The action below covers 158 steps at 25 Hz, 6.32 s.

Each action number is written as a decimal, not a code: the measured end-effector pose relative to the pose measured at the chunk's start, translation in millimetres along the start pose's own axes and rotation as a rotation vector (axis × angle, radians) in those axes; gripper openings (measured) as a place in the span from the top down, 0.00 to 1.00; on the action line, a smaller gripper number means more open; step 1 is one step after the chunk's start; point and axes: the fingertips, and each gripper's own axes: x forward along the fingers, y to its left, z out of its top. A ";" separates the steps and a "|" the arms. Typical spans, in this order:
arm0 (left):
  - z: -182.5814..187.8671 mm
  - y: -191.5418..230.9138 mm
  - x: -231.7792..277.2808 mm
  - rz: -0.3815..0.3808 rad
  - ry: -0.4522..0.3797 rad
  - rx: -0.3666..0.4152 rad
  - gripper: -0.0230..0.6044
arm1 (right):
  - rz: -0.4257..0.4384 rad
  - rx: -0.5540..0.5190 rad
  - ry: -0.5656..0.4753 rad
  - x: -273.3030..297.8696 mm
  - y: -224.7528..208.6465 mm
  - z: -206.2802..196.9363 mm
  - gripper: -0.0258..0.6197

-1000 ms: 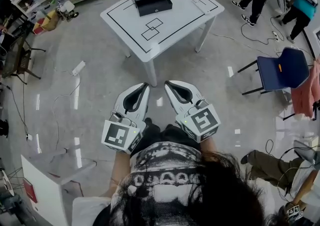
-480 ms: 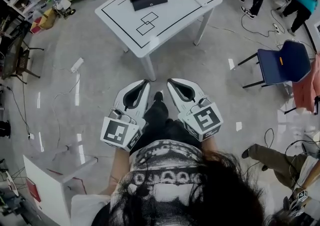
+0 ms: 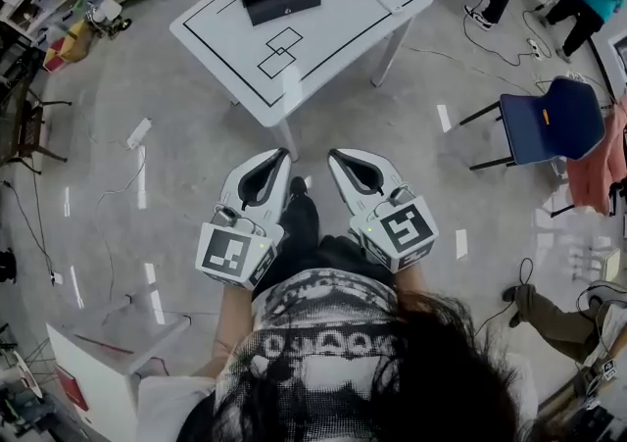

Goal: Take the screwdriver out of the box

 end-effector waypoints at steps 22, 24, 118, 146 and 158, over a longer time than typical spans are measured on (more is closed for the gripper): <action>6.8 192.1 119.2 -0.074 0.016 -0.042 0.96 | -0.035 -0.006 0.073 205.8 -78.6 38.3 0.97; 6.3 201.2 124.1 -0.080 0.016 -0.044 0.96 | -0.040 -0.009 0.079 216.0 -81.1 39.2 0.97; -40.9 415.4 272.5 0.459 0.150 -0.223 0.96 | 1.050 -0.476 0.989 593.6 -300.3 -126.7 0.73; -48.4 423.0 243.0 0.478 0.143 -0.255 0.96 | 0.931 -0.567 1.039 591.0 -295.0 -132.8 0.81; -40.6 413.7 228.6 0.448 0.127 -0.239 0.96 | 0.718 -0.494 0.779 588.1 -293.4 -67.0 0.81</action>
